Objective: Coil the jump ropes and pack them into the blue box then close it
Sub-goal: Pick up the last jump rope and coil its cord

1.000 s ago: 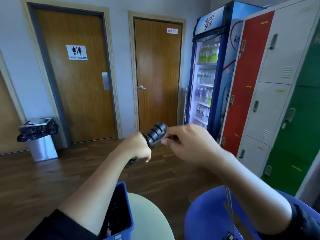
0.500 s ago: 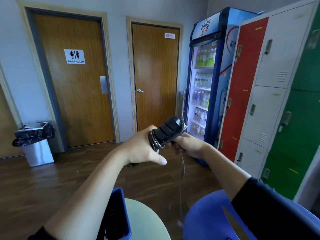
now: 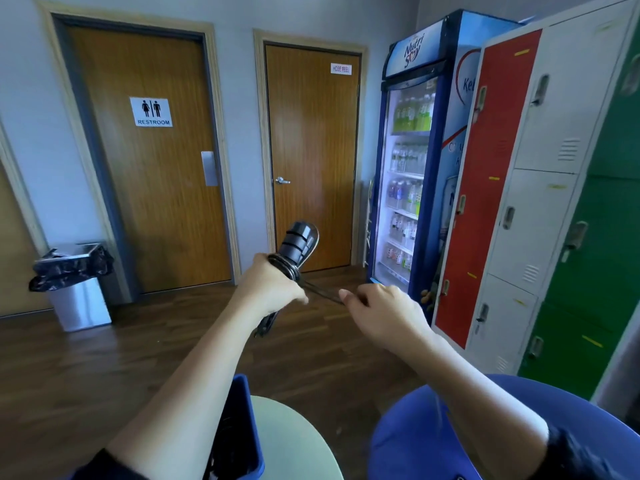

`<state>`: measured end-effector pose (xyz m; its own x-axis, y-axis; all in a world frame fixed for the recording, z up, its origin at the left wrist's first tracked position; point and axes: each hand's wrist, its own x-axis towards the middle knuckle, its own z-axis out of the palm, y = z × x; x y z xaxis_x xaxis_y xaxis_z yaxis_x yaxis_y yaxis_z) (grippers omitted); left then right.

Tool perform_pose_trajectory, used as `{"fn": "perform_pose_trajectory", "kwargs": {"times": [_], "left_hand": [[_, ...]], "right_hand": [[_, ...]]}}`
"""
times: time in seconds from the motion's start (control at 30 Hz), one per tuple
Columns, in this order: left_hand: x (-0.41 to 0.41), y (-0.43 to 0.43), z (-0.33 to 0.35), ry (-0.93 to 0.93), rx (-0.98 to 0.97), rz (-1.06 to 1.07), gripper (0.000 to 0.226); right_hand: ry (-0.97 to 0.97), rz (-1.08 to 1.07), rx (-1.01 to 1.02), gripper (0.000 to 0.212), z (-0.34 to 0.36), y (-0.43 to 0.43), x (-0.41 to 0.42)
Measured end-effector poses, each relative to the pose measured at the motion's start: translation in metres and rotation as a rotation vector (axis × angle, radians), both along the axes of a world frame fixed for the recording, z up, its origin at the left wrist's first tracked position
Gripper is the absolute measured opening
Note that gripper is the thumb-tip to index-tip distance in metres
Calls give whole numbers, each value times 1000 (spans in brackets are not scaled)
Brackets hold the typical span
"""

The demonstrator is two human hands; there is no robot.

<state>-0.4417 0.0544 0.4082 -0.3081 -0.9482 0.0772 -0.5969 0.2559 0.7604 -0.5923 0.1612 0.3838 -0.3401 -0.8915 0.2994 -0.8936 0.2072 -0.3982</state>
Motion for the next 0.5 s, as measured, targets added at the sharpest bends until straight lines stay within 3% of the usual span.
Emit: {"fn": "perform_pose_trajectory", "kwargs": {"times": [0.1,0.23,0.3,0.37,0.43,0.5], "left_hand": [[-4,3,1,-313,-1,89,88],[-13,12,-2,-602,-97,-118,97],[-12,18,4,-626,-104,-280,101],[-7,25,12,-554,-67,-449,90],[-2,32,18,-437,-41,-606,60],[1,36,23,-300,-61,-728,33]], "right_hand": [[291,138,-171,29,19,10,11],[374,554,-257,20,49,-3,8],[243,726,-222,10,60,-18,-3],[19,798,-144,19,70,-30,-12],[-198,838,-26,32,78,-37,-16],[-369,873,86,28,76,-44,-19]]}}
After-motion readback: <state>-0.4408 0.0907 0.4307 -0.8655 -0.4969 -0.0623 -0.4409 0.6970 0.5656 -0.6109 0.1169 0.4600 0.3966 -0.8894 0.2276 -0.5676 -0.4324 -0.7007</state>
